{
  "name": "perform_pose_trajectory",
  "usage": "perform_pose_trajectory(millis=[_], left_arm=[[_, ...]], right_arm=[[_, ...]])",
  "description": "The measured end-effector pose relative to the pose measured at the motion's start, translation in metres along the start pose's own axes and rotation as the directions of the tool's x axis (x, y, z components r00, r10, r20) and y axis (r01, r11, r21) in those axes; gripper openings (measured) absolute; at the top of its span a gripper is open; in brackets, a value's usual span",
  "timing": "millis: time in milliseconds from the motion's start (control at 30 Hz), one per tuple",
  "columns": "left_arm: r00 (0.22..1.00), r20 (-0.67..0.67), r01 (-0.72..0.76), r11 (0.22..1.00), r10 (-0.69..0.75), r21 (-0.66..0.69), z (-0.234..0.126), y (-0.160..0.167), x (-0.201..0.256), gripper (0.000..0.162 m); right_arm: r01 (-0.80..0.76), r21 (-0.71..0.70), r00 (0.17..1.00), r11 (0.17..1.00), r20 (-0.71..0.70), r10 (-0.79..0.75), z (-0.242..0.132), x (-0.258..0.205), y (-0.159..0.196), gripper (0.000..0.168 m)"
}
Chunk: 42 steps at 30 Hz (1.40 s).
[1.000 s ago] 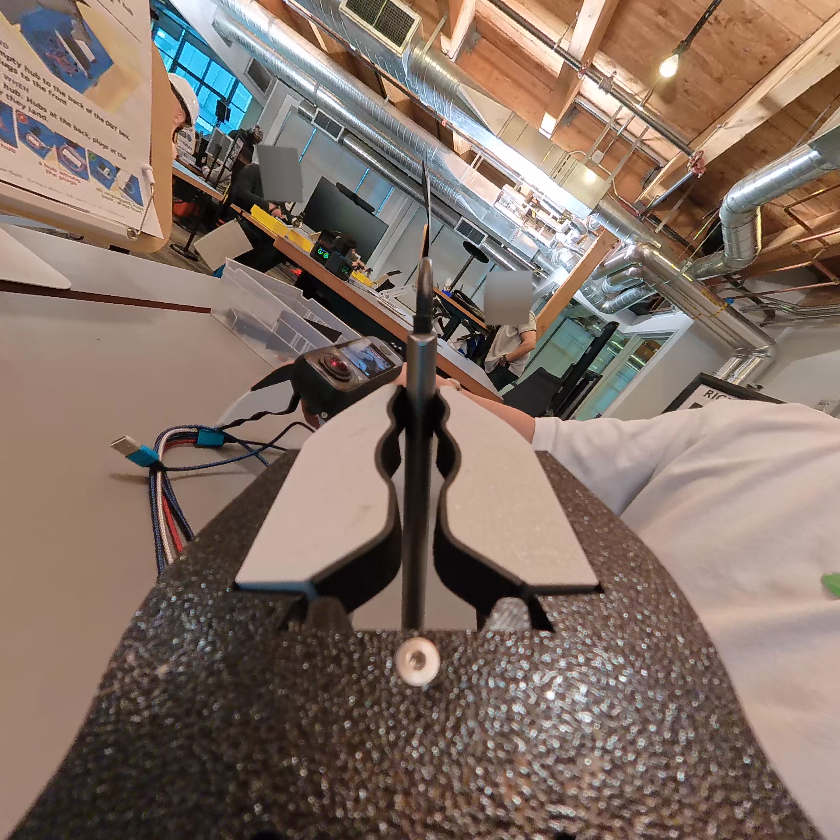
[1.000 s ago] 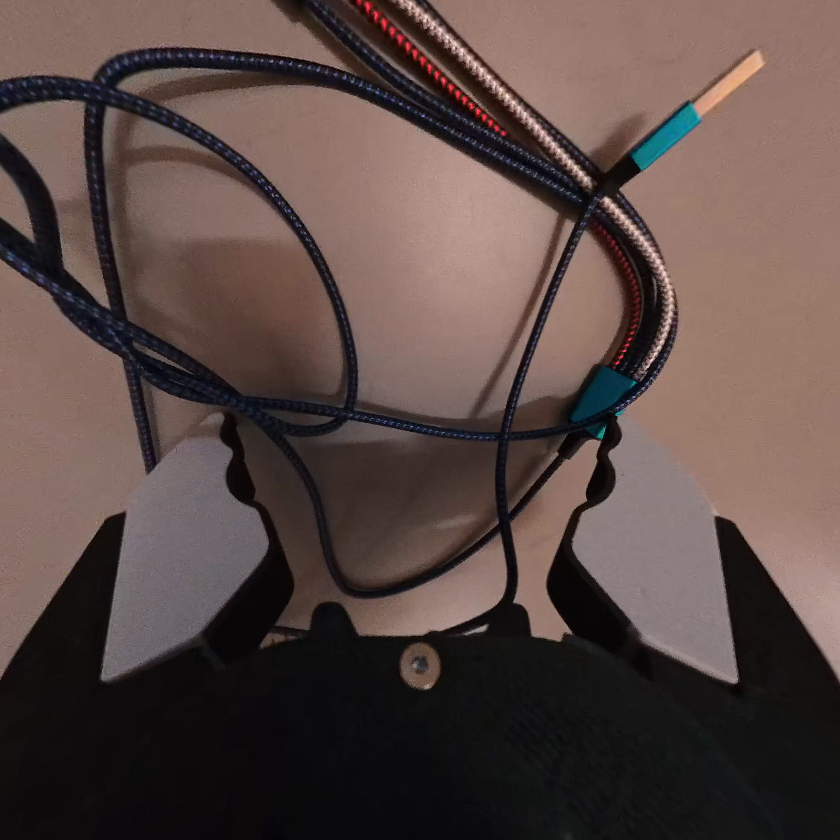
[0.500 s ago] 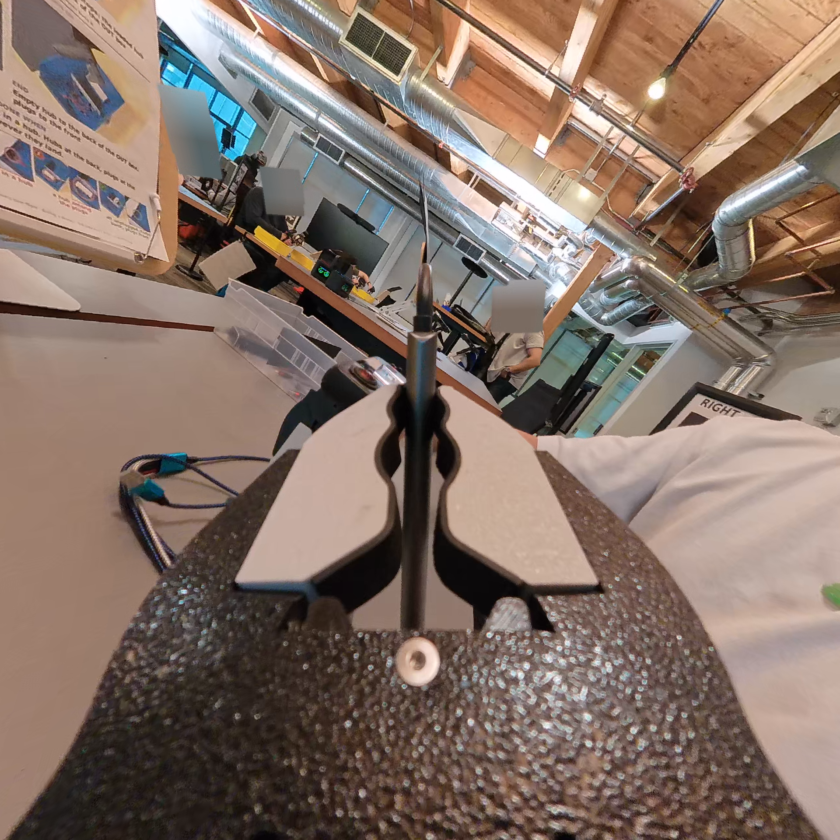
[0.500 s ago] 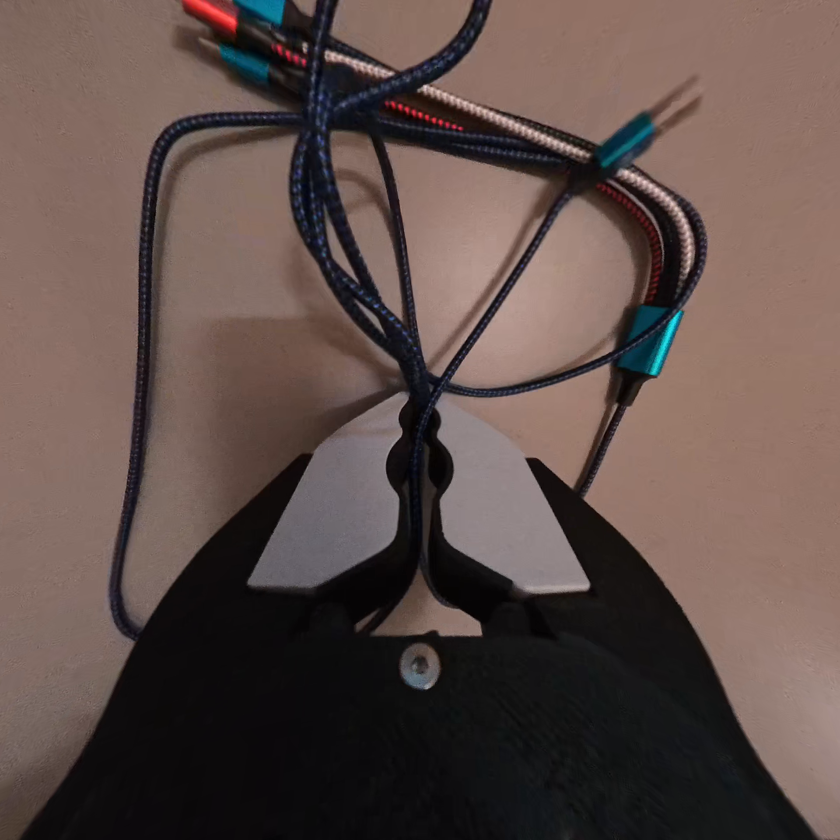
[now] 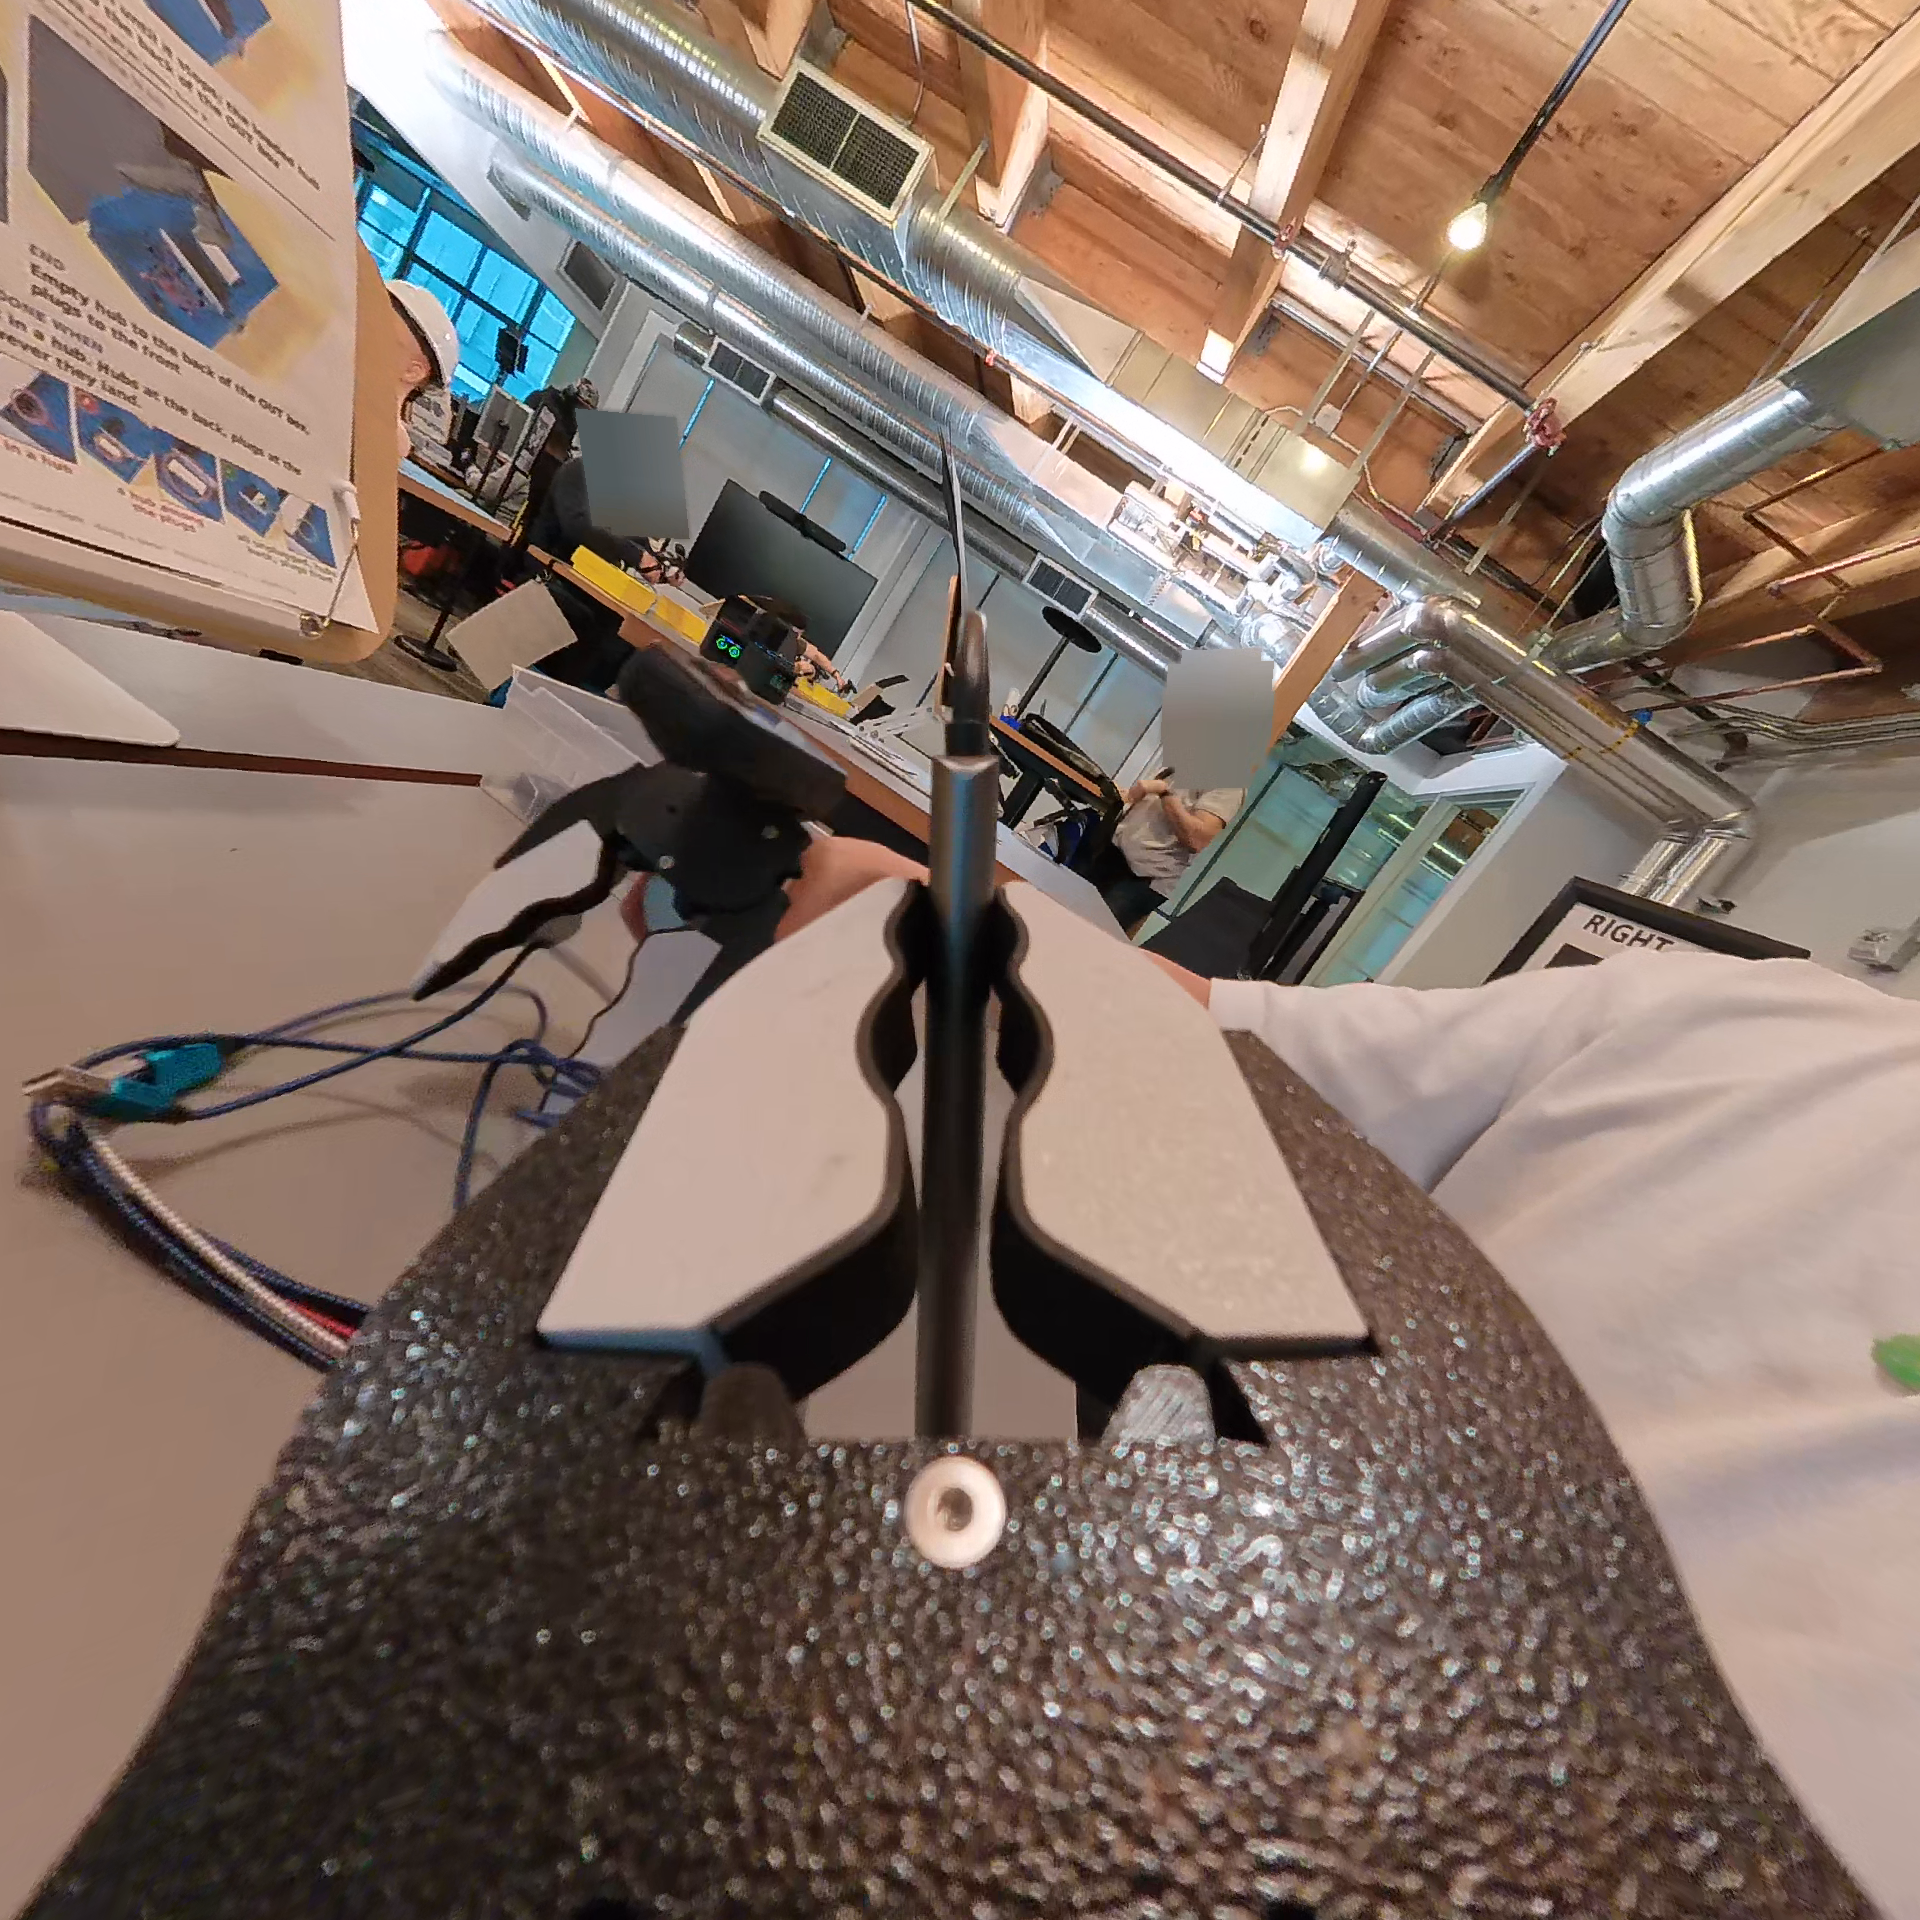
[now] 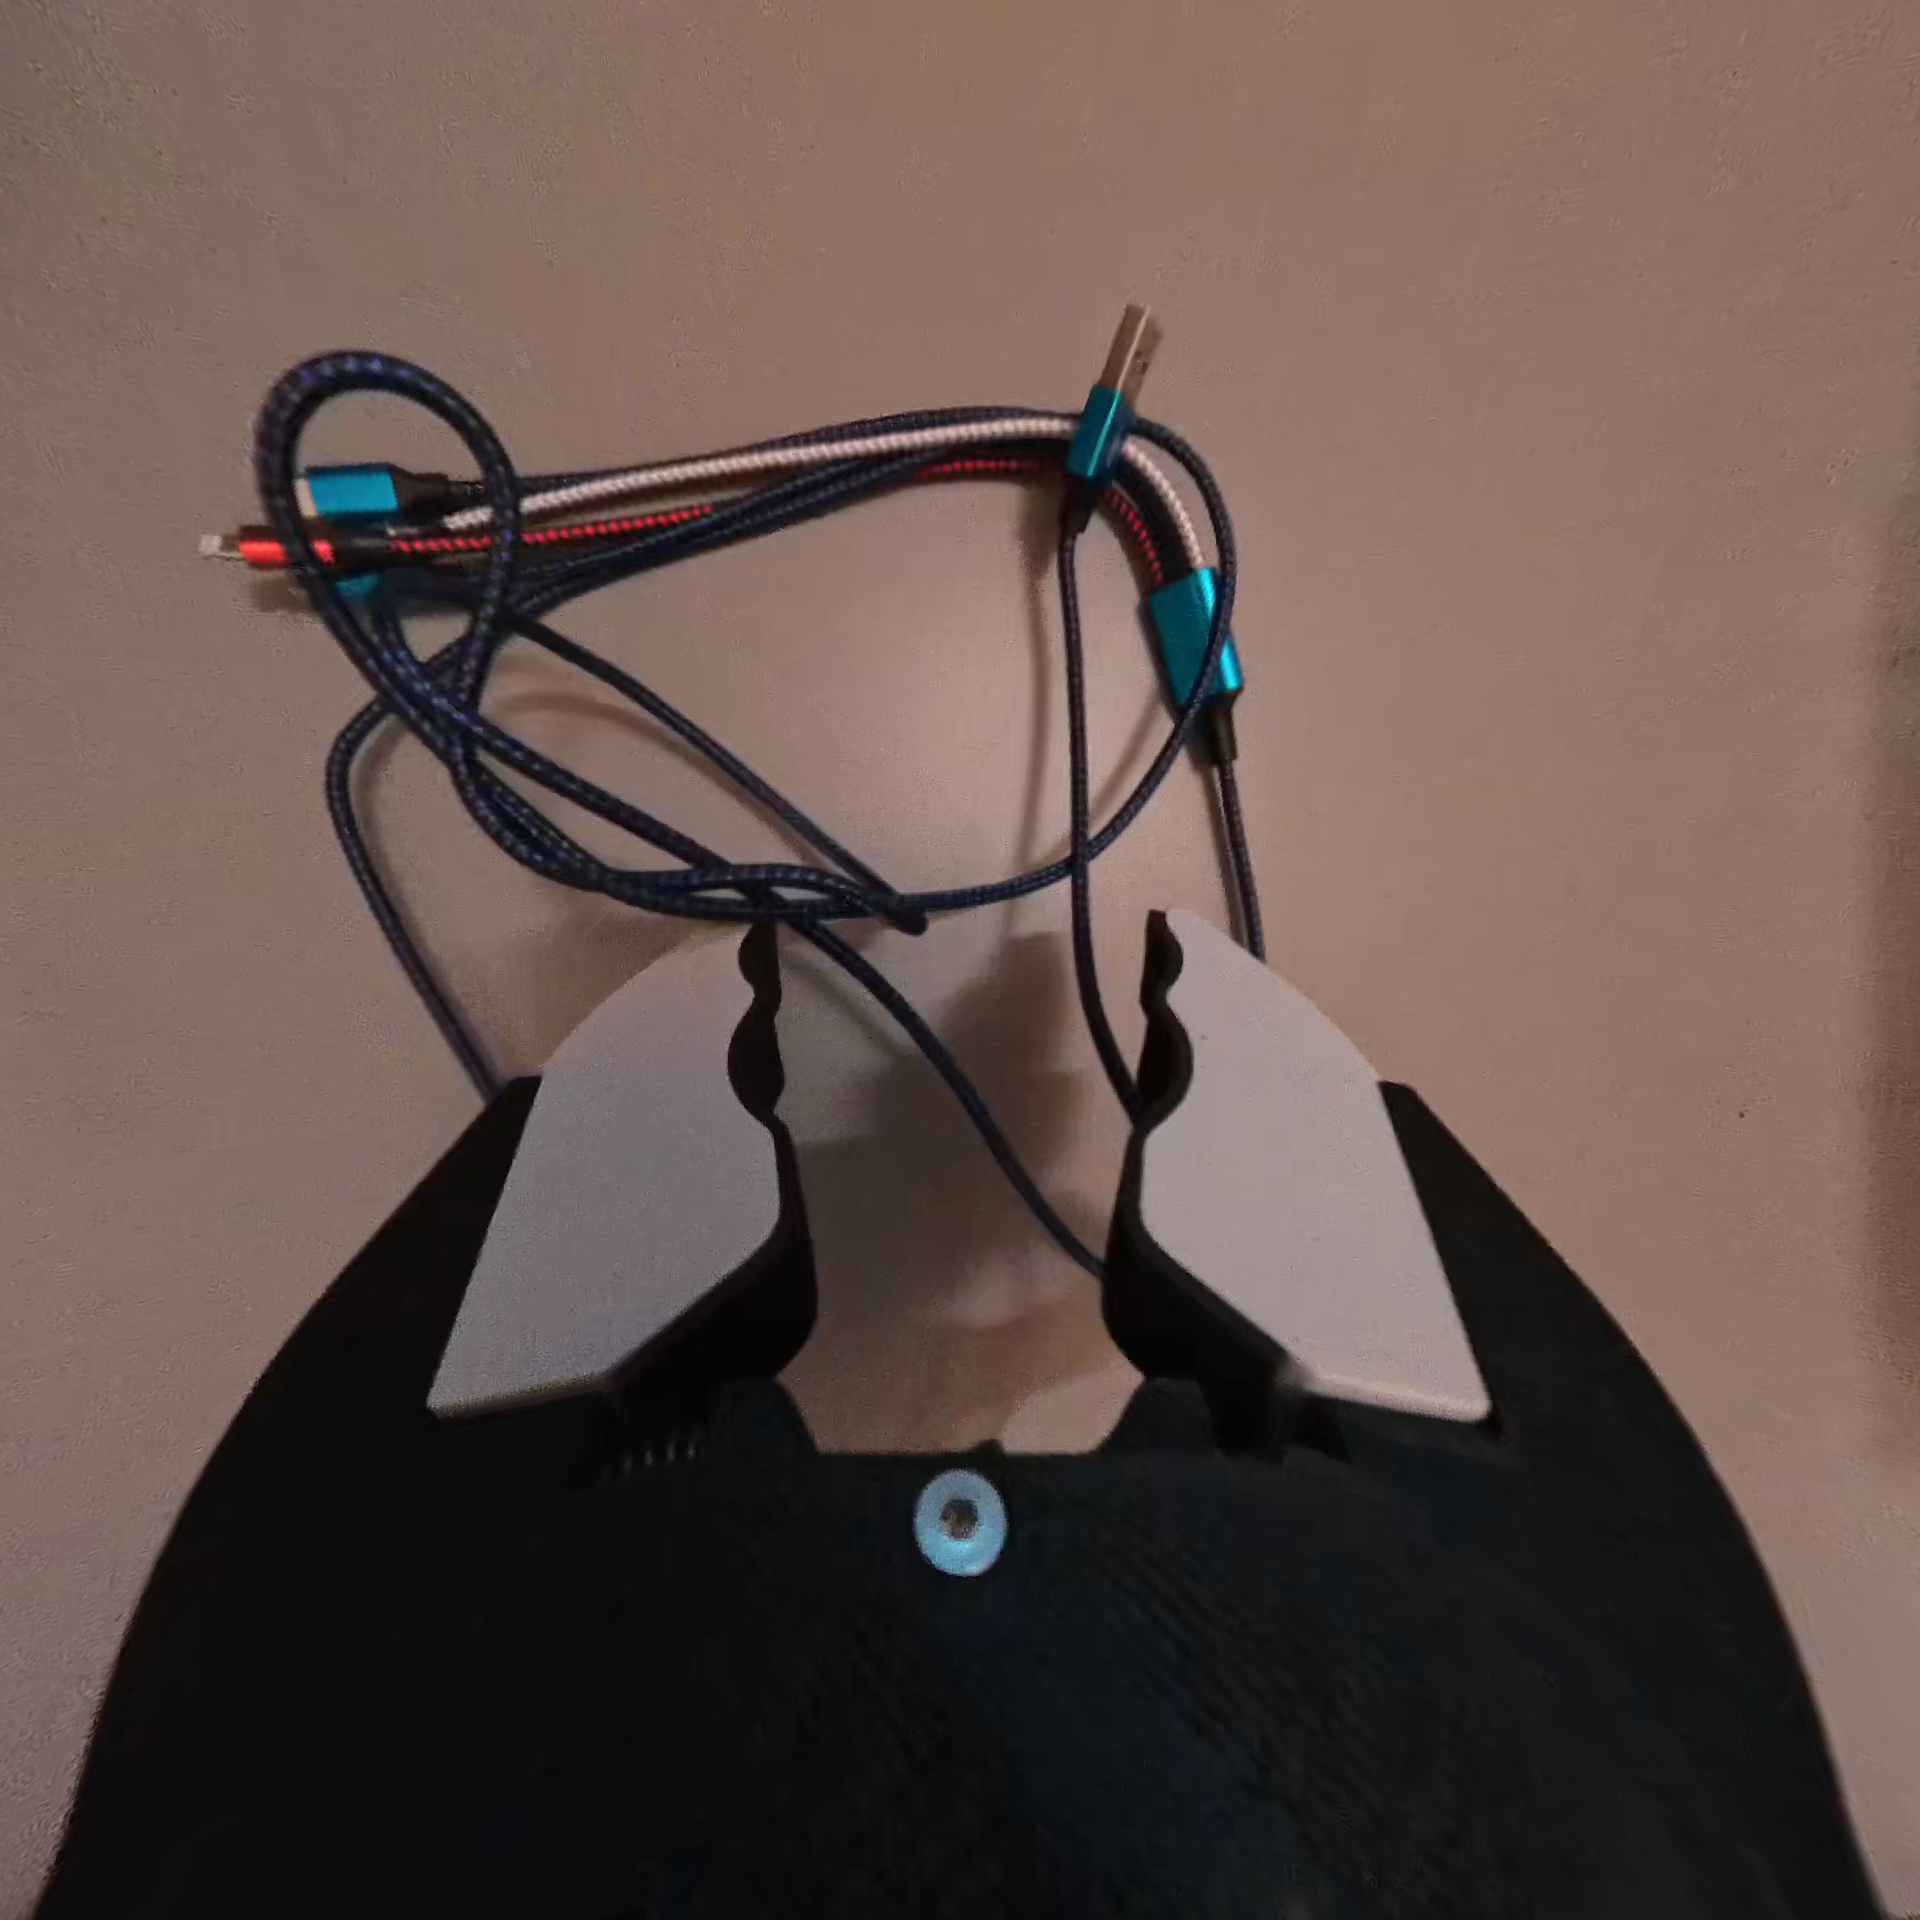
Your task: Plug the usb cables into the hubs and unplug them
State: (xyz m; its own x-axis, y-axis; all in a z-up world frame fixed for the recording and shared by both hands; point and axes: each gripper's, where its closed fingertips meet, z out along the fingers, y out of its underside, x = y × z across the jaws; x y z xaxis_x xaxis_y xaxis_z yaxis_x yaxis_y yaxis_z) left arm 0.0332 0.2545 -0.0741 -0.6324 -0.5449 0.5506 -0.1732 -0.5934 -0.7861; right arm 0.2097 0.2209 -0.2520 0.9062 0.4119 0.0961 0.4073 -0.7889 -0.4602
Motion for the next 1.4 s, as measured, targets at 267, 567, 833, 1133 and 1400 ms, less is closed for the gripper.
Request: perform_pose_trajectory(millis=[267, 567, 833, 1133, 1400], left_arm=[[1.000, -0.011, -0.023, 0.999, 0.024, 0.029, -0.009, -0.008, 0.006, 0.010], [1.000, -0.002, -0.007, 0.999, 0.007, 0.051, -0.017, -0.009, -0.003, 0.009], [1.000, 0.007, -0.019, 0.997, 0.018, 0.073, -0.022, -0.013, -0.003, 0.009], [1.000, 0.015, -0.023, 0.995, 0.022, 0.098, -0.028, -0.016, -0.005, 0.009], [1.000, 0.016, 0.000, 0.997, -0.001, 0.073, -0.019, -0.008, -0.011, 0.009]], right_arm=[[0.133, -0.130, 0.991, 0.983, 0.047, -0.128, 0.025, 0.015, 0.003, 0.082], [0.273, -0.088, 0.962, 0.958, 0.025, -0.272, 0.036, -0.002, 0.004, 0.008], [0.239, 0.133, 0.954, 0.962, -0.216, -0.207, -0.070, 0.040, -0.030, 0.007], [0.240, 0.367, 0.873, 0.899, -0.487, -0.034, -0.324, 0.086, -0.011, 0.007], [0.149, 0.235, 0.762, 0.961, -0.646, 0.040, -0.437, 0.116, 0.099, 0.007]])
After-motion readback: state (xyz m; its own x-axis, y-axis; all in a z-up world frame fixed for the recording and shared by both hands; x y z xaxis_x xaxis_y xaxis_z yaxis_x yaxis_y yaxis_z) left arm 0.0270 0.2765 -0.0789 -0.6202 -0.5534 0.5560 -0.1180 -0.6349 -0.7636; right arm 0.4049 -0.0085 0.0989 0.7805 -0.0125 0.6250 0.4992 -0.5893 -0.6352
